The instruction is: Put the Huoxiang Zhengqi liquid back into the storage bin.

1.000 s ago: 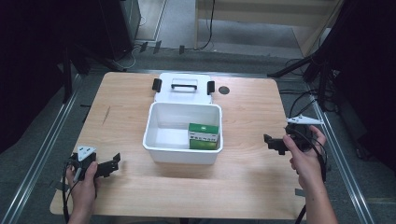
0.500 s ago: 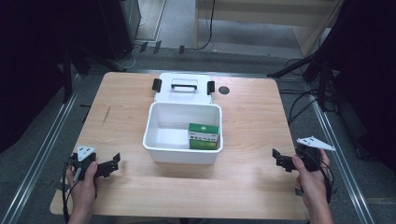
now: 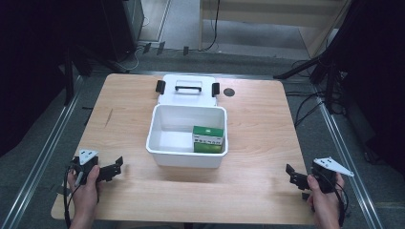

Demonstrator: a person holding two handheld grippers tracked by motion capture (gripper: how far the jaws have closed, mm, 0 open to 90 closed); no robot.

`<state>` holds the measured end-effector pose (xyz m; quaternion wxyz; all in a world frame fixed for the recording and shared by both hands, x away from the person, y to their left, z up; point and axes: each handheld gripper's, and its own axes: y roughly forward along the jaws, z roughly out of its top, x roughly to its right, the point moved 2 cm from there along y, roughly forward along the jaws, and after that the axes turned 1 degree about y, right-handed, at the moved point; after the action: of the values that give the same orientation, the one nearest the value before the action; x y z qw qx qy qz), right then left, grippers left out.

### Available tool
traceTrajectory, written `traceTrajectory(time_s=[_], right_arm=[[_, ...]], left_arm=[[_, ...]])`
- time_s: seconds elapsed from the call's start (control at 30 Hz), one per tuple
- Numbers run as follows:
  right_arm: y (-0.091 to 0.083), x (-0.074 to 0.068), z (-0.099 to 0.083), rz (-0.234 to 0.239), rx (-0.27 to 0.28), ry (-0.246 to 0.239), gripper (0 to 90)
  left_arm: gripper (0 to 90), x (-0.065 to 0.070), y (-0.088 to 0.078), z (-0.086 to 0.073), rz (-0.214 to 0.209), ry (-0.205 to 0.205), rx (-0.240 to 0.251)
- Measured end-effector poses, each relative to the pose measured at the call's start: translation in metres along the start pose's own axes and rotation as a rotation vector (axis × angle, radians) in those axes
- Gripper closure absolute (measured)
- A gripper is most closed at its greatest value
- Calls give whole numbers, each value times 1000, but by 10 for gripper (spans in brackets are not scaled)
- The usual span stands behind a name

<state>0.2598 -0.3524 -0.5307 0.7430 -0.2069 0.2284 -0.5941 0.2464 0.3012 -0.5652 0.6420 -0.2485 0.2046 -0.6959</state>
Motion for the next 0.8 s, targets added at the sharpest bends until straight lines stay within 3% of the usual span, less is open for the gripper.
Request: traceTrajectory(time_s=[0.27, 0.5, 0.6, 0.7, 0.8], right_arm=[[-14, 11, -20, -4, 50, 27, 0], [-20, 17, -39, -1, 98, 104, 0], [-20, 15, -39, -18, 110, 91, 0], [-17, 7, -41, -41, 102, 12, 0], [-16, 4, -42, -45, 96, -18, 0]], left_arm=[[0, 0, 0, 0, 1, -2, 2], [0, 1, 0, 0, 2, 0, 0], [0, 0, 0, 0, 2, -2, 0], [0, 1, 0, 0, 7, 3, -1], [0, 1, 0, 0, 9, 7, -1]])
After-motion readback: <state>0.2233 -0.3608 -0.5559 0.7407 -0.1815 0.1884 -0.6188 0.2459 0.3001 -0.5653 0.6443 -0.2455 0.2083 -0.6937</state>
